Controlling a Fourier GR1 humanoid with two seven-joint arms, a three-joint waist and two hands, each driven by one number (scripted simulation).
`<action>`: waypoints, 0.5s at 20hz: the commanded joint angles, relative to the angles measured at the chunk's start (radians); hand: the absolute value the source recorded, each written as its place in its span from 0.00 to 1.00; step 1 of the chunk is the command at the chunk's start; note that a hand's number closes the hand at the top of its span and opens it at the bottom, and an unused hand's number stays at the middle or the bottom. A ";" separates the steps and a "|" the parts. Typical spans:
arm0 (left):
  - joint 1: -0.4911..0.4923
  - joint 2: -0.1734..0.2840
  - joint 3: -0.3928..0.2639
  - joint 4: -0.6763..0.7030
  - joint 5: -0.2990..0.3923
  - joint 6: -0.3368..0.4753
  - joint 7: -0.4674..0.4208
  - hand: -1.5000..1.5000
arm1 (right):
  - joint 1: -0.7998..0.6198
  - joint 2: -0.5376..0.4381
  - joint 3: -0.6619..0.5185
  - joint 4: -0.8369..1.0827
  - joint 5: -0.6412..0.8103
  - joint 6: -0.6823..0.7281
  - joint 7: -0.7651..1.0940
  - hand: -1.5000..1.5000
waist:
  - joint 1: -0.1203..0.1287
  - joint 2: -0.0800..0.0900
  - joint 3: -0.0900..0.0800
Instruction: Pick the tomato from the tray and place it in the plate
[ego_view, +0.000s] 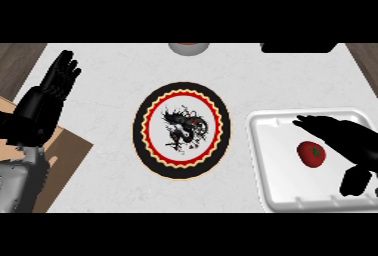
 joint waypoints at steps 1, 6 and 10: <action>-0.030 -0.029 0.001 0.048 -0.031 -0.006 -0.024 0.50 | 0.010 0.031 -0.012 0.069 0.089 -0.010 -0.028 0.00 | -0.004 0.000 0.000; 0.071 -0.039 0.009 -0.061 -0.032 -0.026 0.001 0.50 | -0.037 0.147 0.000 0.196 0.169 -0.030 -0.047 0.00 | 0.003 -0.001 0.000; 0.021 -0.032 0.027 -0.078 -0.039 -0.029 0.065 0.50 | -0.007 0.143 -0.008 0.321 0.243 -0.111 -0.166 0.00 | 0.001 -0.001 0.000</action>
